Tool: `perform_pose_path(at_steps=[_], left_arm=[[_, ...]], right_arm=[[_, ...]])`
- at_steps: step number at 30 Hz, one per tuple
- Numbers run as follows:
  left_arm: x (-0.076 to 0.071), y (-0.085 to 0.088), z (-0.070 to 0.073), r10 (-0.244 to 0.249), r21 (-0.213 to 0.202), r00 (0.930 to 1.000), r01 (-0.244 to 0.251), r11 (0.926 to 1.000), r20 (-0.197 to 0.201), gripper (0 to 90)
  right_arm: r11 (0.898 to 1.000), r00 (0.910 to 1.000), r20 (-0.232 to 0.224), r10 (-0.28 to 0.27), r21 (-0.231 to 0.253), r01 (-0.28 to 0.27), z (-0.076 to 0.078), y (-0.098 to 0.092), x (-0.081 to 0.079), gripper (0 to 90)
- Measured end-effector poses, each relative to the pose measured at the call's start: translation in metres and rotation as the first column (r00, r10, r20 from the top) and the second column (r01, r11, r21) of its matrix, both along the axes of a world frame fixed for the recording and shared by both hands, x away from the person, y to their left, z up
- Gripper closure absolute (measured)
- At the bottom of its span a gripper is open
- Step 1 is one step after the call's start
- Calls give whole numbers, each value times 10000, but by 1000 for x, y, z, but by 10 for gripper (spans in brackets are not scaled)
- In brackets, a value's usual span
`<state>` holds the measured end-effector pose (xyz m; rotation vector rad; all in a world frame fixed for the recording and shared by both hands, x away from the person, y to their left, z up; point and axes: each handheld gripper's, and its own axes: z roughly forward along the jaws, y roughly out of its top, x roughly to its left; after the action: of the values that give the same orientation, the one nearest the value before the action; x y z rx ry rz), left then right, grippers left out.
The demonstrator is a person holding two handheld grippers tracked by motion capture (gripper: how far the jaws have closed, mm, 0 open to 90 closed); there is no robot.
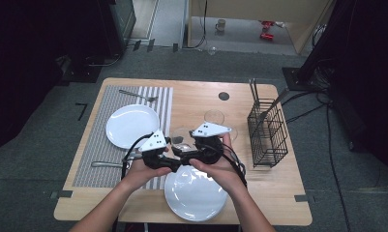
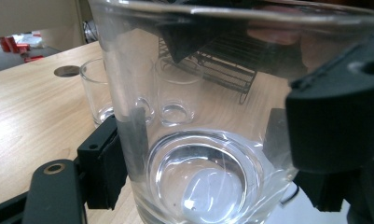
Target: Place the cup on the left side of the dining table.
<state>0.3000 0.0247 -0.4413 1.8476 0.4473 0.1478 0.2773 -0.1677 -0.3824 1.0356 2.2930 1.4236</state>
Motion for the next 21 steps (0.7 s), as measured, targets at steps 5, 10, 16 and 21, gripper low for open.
perform_pose_path(at_steps=[5,10,16,21], left_arm=[[-3,3,-1,17,-135,10000,-17,9999,-27,232],[-2,10,-6,361,-72,9993,-362,9993,-81,232],[-1,18,-14,574,58,9981,-573,9983,-242,232],[0,24,-18,809,170,9963,-804,9966,-301,232]], right_arm=[[9996,9999,37,141,246,-142,0,-1,-2,151],[9992,9999,47,165,358,-167,4,-7,-5,123],[9981,9991,269,315,517,-329,9,-15,-10,109],[9978,9993,376,72,650,-97,12,-24,-14,109]])
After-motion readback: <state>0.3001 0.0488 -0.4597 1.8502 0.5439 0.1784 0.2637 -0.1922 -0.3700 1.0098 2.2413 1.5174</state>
